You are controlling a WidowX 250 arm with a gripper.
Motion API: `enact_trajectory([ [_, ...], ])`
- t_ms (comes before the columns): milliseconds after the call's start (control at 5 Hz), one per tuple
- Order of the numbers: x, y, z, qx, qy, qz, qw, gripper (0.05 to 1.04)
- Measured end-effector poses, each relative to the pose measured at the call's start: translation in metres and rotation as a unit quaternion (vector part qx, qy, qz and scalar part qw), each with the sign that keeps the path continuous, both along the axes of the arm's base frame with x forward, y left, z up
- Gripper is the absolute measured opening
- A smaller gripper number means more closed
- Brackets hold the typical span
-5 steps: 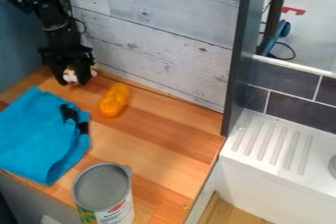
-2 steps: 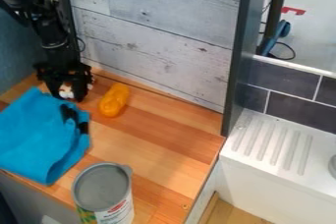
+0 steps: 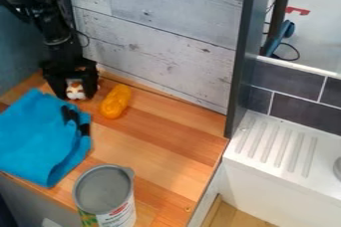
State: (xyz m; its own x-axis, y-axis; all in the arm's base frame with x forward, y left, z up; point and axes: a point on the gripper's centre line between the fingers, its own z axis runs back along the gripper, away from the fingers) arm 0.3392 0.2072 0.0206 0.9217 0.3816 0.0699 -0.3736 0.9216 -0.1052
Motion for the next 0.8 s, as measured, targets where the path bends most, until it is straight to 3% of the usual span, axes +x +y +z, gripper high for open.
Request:
enact_trajectory([
  [200,0.005,-0.001,0.036,0.007,-0.034,-0.004,0.9994,1.002],
  [400,-0.006,-0.009,0.068,0.014,-0.045,-0.029,0.9985,1.001],
  [600,-0.036,-0.026,0.091,0.021,-0.027,-0.045,0.9984,1.001],
  [800,-0.072,-0.062,0.091,-0.001,0.024,-0.091,0.9956,1.001],
])
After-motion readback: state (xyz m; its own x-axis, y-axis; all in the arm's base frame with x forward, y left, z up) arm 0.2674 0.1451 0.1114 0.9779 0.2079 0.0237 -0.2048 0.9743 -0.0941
